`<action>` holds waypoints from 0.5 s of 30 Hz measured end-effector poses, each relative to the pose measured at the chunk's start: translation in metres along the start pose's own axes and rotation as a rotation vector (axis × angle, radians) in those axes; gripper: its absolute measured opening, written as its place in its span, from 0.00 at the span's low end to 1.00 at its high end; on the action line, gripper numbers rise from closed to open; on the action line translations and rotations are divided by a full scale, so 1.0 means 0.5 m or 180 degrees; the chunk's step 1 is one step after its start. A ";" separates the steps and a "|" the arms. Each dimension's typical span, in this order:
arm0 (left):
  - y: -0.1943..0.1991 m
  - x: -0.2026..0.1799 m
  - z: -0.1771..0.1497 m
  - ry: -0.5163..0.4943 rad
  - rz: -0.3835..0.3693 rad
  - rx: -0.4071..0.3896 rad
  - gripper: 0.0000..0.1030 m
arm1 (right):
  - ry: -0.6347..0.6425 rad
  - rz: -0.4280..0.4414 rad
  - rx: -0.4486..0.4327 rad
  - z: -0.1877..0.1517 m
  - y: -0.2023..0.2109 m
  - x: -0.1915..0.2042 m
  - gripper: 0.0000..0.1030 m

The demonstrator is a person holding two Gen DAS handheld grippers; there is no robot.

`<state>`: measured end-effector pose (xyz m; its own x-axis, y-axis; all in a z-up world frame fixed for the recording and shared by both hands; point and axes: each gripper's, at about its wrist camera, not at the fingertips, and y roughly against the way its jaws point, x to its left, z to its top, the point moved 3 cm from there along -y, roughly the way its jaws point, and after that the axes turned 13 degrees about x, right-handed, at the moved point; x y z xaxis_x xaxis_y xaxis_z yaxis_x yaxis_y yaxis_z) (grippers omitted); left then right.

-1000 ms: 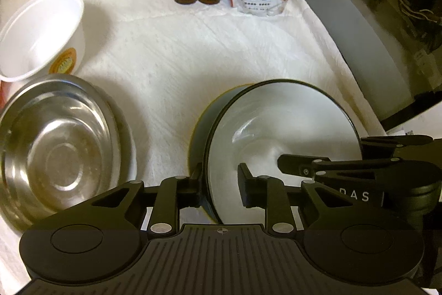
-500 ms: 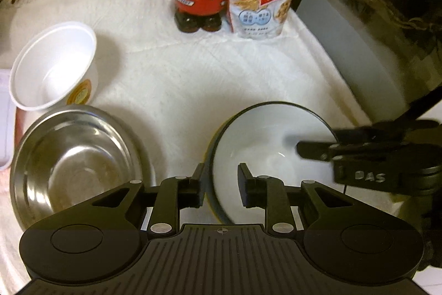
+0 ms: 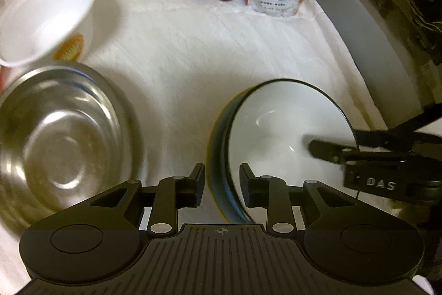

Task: Organize plates and bowls
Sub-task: 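Carry the stacked blue bowl beside the steel bowl and lower it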

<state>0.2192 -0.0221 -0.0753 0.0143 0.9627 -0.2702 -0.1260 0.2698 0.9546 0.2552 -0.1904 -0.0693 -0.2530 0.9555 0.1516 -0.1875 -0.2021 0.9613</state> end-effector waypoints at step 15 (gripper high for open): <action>-0.054 -0.005 0.032 0.0079 -0.0008 0.0159 0.37 | -0.0141 0.0754 0.0308 -0.002 -0.069 0.003 0.50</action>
<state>0.2386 -0.0313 -0.0986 -0.0103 0.9614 -0.2751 -0.0763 0.2735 0.9588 0.2604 -0.1823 -0.1026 -0.2367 0.8928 0.3831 -0.0358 -0.4021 0.9149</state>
